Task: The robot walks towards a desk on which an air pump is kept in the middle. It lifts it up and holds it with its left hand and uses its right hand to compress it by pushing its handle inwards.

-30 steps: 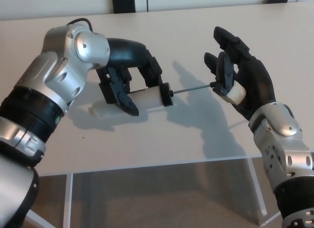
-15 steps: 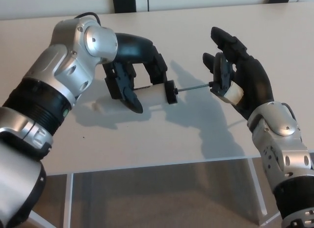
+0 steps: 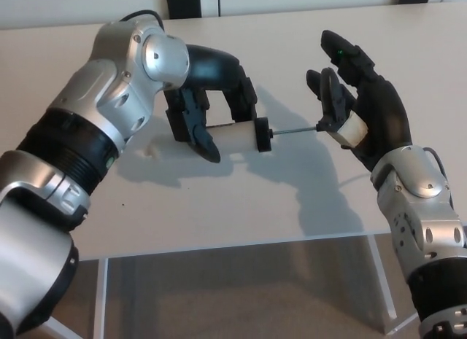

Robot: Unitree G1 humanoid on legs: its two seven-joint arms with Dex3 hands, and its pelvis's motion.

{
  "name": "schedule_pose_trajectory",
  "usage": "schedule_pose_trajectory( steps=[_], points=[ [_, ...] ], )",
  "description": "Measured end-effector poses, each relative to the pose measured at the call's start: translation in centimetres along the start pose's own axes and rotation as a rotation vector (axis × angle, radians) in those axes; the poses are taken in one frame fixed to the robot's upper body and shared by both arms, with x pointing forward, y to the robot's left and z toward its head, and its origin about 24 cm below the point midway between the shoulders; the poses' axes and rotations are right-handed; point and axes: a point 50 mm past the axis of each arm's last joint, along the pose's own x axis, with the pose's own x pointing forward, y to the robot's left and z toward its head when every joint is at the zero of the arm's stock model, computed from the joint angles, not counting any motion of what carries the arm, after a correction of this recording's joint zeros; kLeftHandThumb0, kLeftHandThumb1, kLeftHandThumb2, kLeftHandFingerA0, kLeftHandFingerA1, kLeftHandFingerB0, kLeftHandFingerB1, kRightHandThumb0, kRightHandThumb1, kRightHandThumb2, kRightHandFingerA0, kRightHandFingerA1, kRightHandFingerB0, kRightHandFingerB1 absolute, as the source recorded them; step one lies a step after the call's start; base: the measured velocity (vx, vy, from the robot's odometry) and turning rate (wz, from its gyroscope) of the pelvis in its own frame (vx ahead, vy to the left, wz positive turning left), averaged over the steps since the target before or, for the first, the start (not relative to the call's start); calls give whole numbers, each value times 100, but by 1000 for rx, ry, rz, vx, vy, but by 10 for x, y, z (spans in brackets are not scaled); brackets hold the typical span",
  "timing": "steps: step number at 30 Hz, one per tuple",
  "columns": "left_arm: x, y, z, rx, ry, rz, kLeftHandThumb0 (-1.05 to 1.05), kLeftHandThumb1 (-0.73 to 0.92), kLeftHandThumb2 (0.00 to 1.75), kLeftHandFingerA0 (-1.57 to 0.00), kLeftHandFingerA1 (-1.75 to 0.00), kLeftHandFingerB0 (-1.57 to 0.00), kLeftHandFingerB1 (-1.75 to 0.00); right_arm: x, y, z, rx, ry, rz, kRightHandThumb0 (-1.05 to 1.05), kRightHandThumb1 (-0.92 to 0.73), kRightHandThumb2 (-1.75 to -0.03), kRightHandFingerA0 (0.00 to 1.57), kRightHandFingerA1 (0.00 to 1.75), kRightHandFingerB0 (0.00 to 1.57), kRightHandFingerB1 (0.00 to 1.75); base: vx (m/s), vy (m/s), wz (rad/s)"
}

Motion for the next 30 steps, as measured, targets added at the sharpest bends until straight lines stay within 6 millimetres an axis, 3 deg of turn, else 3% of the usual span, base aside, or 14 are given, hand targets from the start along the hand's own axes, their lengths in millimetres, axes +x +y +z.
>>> schedule_pose_trajectory(
  steps=[5,6,11,15,16,18,19,20,21,22,23,27,28,30],
  points=[
    [1,2,3,-26,14,0,-31,73,61,-72,-70,-63,-51,0,0,1,-12,-5,-8,-87,-81,-113,8,31,8,20,0,0,0],
    [2,1,4,-37,20,-2,-33,71,60,-83,-85,-71,-56,0,0,1,-17,-6,-10,-80,-91,-72,7,25,5,21,0,0,0],
    [3,0,4,-42,36,-14,-31,72,62,-78,-56,-73,-51,1,1,1,-37,-7,-9,-74,-92,-74,11,28,6,21,0,0,0],
    [1,2,3,-49,26,-1,-30,65,60,-76,-65,-70,-60,1,-1,3,-42,-16,-18,-75,-92,-75,10,27,6,21,0,0,0],
    [0,3,2,-53,20,2,-12,51,68,-78,-121,-78,-135,1,-2,5,-37,-21,-25,-79,-92,-74,7,25,6,22,0,0,0],
    [1,3,1,-63,16,1,-12,51,68,-78,-121,-78,-135,2,-5,8,-23,-31,-39,-79,-92,-74,7,25,6,22,0,0,0],
    [1,3,0,-69,16,-1,-7,47,75,-82,-135,-83,-139,3,-6,10,-16,-38,-46,-88,-77,-112,9,35,10,26,0,0,0],
    [1,3,-1,-75,15,-2,-7,47,75,-82,-135,-83,-139,3,-8,13,-6,-49,-54,-88,-77,-112,9,35,10,26,0,0,0],
    [1,3,-1,-75,15,-2,-9,54,86,-83,-118,-82,-132,3,-8,13,-6,-49,-54,-84,-92,-69,13,28,9,22,0,0,0],
    [1,2,-2,-81,14,-4,-9,54,86,-83,-118,-82,-132,5,-12,20,14,-76,-70,-84,-92,-69,13,28,9,22,0,0,0],
    [1,2,-2,-82,13,-4,-5,52,78,-84,-122,-83,-136,5,-14,23,25,-88,-78,-84,-75,-110,5,41,11,29,0,0,0],
    [1,3,-4,-89,6,-2,-10,52,73,-86,-119,-84,-130,6,-19,32,78,-128,-102,-89,-77,-111,2,40,7,34,0,0,0],
    [1,3,-4,-88,2,-1,-13,58,77,-81,-105,-78,-133,6,-19,34,92,-137,-103,-82,-92,-69,14,30,11,23,0,0,0],
    [1,3,-3,-84,-5,-2,-13,58,77,-81,-105,-78,-133,6,-19,36,106,-149,-101,-82,-92,-69,14,30,11,23,0,0,0]
  ],
)
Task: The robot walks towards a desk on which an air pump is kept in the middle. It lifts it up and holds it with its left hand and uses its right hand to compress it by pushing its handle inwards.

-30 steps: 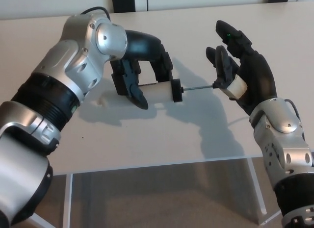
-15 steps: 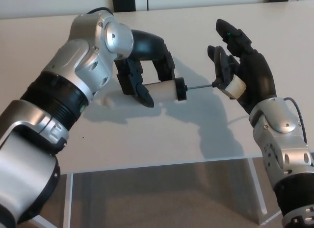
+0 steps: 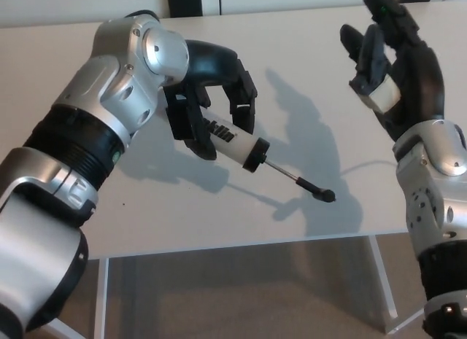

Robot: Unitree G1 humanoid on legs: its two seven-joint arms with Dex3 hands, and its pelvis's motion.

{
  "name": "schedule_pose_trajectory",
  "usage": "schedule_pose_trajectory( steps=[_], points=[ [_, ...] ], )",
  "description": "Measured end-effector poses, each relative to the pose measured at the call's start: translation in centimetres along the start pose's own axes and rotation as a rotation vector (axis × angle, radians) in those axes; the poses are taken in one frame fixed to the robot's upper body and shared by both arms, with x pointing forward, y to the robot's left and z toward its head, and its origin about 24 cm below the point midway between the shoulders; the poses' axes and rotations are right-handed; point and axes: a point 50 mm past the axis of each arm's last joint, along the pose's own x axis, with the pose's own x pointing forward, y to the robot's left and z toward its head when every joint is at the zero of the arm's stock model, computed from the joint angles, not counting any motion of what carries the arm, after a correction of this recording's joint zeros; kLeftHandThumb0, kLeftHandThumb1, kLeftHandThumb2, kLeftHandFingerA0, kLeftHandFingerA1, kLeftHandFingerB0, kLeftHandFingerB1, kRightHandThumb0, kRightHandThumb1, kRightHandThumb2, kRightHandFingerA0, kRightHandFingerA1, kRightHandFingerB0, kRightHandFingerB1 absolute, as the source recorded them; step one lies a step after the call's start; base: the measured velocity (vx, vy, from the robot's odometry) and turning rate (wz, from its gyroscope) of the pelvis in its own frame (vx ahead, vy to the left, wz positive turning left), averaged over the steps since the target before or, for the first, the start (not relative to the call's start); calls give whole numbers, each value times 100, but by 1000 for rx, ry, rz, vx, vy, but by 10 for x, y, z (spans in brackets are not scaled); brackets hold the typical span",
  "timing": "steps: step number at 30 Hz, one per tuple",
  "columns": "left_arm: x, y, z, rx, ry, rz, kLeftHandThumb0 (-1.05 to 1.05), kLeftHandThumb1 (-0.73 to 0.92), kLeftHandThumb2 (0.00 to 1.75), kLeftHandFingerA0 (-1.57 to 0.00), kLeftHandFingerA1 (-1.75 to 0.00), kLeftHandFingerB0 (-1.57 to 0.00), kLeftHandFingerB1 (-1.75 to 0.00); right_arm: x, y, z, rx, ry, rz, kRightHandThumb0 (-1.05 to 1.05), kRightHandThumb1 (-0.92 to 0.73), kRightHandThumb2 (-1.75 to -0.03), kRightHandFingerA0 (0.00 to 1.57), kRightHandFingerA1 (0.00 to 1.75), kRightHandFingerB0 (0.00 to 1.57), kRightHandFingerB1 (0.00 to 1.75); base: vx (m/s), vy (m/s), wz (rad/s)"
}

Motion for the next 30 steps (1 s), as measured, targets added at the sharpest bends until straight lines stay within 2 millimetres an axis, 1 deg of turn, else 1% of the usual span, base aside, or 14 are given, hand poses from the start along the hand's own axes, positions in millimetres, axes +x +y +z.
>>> schedule_pose_trajectory(
  steps=[3,4,7,8,12,14,15,16,17,24,25,26,27,30],
  points=[
    [0,0,3,14,-21,1,-22,64,75,-76,-81,-75,-131,1,2,2,12,-8,6,-81,-92,-73,12,30,8,23,0,0,0],
    [0,0,3,16,-24,1,-20,67,70,-76,-78,-72,-120,1,3,2,13,-8,6,-86,-79,-111,8,37,9,24,0,0,0],
    [1,-1,6,41,-40,0,-19,68,71,-79,-92,-75,-125,1,5,2,10,-6,16,-86,-78,-111,8,37,9,24,0,0,0],
    [1,-1,6,41,-40,0,-6,52,85,-87,-126,-83,-132,1,5,2,10,-6,16,-83,-76,-111,4,41,12,30,0,0,0],
    [1,-1,7,45,-47,0,-10,62,102,-95,-142,-86,-126,1,6,2,12,-5,18,-85,-79,-111,8,33,8,22,0,0,0],
    [-1,1,3,21,-44,7,-10,62,102,-95,-142,-86,-126,1,5,2,15,-4,14,-85,-79,-111,8,33,8,22,0,0,0],
    [-3,2,0,8,-42,14,-9,65,100,-98,-144,-89,-124,0,4,2,17,-3,11,-77,-92,-71,9,26,7,21,0,0,0],
    [-4,3,-2,-3,-38,20,-9,65,100,-98,-144,-89,-124,0,3,1,19,-2,8,-77,-92,-71,9,26,7,21,0,0,0],
    [-7,4,-7,-18,-30,29,-11,62,107,-104,-146,-91,-119,-1,1,0,21,1,3,-83,-79,-110,8,34,8,24,0,0,0],
    [-32,17,-46,-120,25,100,-11,65,99,-103,-145,-92,-117,-13,-15,-10,46,38,-25,-81,-78,-109,7,36,10,27,0,0,0],
    [-35,18,-49,-129,29,106,-12,64,98,-100,-143,-89,-118,-14,-16,-11,49,41,-26,-76,-92,-70,10,26,10,22,0,0,0],
    [-39,19,-54,-142,38,115,-12,64,98,-100,-143,-89,-118,-15,-17,-13,52,44,-26,-76,-92,-70,10,26,10,22,0,0,0],
    [-42,21,-59,-151,44,125,-12,63,100,-97,-144,-87,-119,-16,-17,-14,55,47,-26,-81,-77,-109,5,35,11,28,0,0,0],
    [-52,24,-69,-165,55,150,-11,63,99,-98,-148,-88,-120,-19,-18,-16,61,56,-25,-83,-77,-109,6,33,9,25,0,0,0]
  ],
)
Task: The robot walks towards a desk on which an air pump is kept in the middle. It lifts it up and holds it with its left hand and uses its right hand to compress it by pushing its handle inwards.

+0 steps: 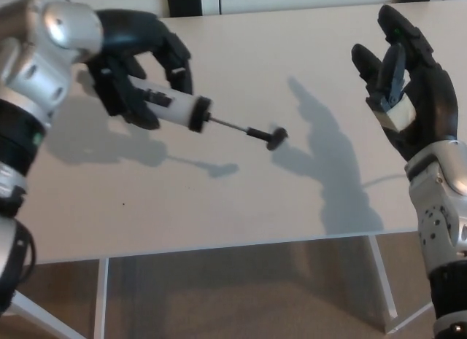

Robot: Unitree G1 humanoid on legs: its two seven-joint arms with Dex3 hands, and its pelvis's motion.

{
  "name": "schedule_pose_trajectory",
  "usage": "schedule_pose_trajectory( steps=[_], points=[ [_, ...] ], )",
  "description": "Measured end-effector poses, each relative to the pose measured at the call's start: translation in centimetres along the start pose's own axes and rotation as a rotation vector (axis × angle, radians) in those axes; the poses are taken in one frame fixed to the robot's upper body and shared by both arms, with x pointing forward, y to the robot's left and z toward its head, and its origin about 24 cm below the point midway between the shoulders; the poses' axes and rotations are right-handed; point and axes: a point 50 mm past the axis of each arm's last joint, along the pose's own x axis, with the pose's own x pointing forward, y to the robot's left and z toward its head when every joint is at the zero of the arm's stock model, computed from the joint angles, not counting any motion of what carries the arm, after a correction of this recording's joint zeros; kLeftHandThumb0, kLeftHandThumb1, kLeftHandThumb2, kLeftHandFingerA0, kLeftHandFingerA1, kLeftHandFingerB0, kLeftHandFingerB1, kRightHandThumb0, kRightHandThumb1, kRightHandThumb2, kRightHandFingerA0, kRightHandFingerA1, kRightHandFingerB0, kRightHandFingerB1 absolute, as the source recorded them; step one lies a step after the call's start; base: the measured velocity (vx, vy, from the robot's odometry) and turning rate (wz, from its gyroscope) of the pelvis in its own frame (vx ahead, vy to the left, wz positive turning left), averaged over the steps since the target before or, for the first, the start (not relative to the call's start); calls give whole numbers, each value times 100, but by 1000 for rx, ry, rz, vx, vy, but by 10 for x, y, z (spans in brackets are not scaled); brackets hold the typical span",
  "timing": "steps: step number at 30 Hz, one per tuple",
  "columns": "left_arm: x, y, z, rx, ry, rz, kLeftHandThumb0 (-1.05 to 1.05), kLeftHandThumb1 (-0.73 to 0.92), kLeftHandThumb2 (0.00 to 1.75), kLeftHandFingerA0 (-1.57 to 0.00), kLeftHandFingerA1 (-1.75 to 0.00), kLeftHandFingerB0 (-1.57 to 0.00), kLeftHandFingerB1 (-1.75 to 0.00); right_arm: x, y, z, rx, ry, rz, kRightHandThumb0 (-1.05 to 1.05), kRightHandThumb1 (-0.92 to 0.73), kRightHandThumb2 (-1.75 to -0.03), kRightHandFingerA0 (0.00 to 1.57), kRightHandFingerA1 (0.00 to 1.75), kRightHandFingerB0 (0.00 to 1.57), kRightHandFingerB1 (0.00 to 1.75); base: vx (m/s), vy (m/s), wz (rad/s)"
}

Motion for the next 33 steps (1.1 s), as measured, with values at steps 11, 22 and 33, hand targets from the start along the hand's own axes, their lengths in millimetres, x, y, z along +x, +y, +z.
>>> schedule_pose_trajectory(
  steps=[11,22,33],
  points=[
    [-8,6,-10,-31,2,25,-14,67,96,-93,-145,-87,-121,-3,1,-4,16,11,11,-81,-78,-110,4,35,11,27,0,0,0],
    [0,2,6,-35,-64,26,-16,66,93,-99,-138,-85,-122,-7,28,-10,-55,9,95,-83,-81,-112,8,32,8,23,0,0,0],
    [15,-7,35,-17,-143,26,-15,63,83,-84,-57,-85,-118,-8,40,-6,-115,-18,106,-77,-92,-74,12,27,8,22,0,0,0]
  ],
)
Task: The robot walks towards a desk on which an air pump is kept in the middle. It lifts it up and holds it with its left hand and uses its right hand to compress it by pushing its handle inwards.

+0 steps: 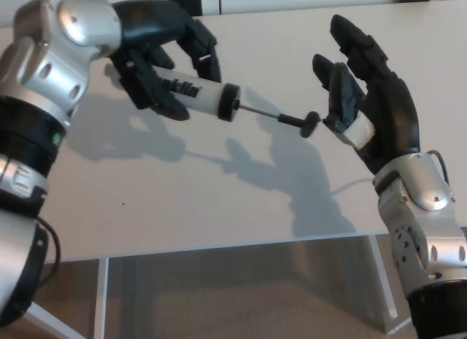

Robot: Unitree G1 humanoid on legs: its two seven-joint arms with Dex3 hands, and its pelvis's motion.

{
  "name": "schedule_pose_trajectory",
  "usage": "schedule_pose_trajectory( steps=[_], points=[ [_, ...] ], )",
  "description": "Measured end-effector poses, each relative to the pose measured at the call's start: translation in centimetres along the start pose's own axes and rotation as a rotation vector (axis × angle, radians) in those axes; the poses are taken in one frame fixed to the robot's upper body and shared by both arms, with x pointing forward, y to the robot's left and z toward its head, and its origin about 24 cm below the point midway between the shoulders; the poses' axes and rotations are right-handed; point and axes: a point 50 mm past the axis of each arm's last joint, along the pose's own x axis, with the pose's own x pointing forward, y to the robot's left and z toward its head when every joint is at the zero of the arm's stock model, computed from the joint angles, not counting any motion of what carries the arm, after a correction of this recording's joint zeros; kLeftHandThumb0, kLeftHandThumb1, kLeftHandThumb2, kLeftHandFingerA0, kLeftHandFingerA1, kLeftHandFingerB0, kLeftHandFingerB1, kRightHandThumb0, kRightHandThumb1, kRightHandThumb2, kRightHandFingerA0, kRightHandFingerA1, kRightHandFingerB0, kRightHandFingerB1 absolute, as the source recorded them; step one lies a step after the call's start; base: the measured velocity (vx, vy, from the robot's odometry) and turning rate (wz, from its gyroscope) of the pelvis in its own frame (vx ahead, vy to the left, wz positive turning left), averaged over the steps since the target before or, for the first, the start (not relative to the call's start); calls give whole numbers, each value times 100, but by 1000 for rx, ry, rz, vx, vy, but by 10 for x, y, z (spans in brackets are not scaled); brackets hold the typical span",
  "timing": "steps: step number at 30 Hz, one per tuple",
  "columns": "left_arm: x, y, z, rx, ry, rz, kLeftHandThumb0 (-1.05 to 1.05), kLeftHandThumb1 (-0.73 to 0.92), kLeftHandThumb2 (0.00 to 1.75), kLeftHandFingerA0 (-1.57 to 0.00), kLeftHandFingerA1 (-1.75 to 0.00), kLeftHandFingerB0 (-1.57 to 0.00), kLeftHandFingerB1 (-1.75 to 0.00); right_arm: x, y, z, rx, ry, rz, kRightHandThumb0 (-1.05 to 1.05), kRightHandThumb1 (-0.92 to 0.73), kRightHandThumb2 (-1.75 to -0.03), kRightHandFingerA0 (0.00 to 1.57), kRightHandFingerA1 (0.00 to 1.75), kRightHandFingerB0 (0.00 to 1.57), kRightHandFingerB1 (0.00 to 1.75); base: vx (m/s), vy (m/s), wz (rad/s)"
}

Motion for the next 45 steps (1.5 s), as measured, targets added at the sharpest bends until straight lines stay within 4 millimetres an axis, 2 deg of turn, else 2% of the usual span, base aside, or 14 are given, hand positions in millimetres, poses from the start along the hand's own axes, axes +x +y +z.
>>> schedule_pose_trajectory(
  steps=[5,12,13,19,20,22,23,30,31,39,40,43,44,45],
  points=[
    [8,-5,13,31,-24,-13,-28,76,64,-79,-55,-79,-54,1,1,0,6,-3,-13,-74,-92,-72,11,26,10,23,0,0,0],
    [18,-12,29,60,-50,-9,-39,69,61,-72,-53,-64,-47,2,2,3,33,-19,-37,-85,-80,-110,5,40,2,35,0,0,0],
    [19,-13,30,64,-51,-8,-41,70,61,-68,-48,-61,-45,2,2,3,36,-22,-44,-79,-91,-70,17,29,13,26,0,0,0],
    [25,-17,39,82,-57,4,-44,77,63,-68,-48,-61,-44,2,1,6,59,-42,-105,-77,-91,-70,25,33,17,28,0,0,0],
    [26,-18,40,82,-59,8,-46,79,64,-86,-69,-56,-43,2,2,6,65,-46,-118,-78,-78,-102,20,44,13,40,0,0,0],
    [27,-18,44,85,-63,17,-46,79,64,-86,-69,-56,-43,3,3,6,80,-55,-146,-78,-78,-102,20,44,13,40,0,0,0],
    [28,-19,46,86,-64,23,-52,83,65,-97,-75,-49,-40,3,4,6,91,-60,-164,-77,-92,-71,31,35,20,30,0,0,0],
    [33,-23,55,91,-60,58,-47,80,64,-93,-78,-62,-46,5,1,5,141,-85,-294,-75,-92,-72,36,35,22,30,0,0,0],
    [34,-23,55,91,-60,60,-48,71,61,-83,-66,-63,-49,5,0,5,142,-87,-300,-76,-78,-104,31,48,20,43,0,0,0],
    [39,-29,71,71,-75,141,-44,72,61,-91,-78,-62,-49,6,-10,10,163,-131,-406,-75,-92,-73,38,36,24,31,0,0,0],
    [39,-29,71,69,-74,145,-43,70,60,-82,-67,-58,-47,6,-11,10,163,-132,-409,-75,-79,-105,28,47,18,42,0,0,0],
    [39,-30,72,57,-61,161,-34,71,61,-77,-55,-55,-45,6,-11,10,163,-135,-420,-75,-92,-72,26,33,15,28,0,0,0],
    [39,-30,72,53,-56,164,-20,79,63,-90,-117,-70,-115,5,-11,10,163,-135,-420,-75,-92,-71,24,33,15,28,0,0,0],
    [39,-30,70,40,-42,172,-20,79,63,-90,-117,-70,-115,6,-10,10,161,-133,-414,-75,-92,-71,24,33,15,28,0,0,0]
  ],
)
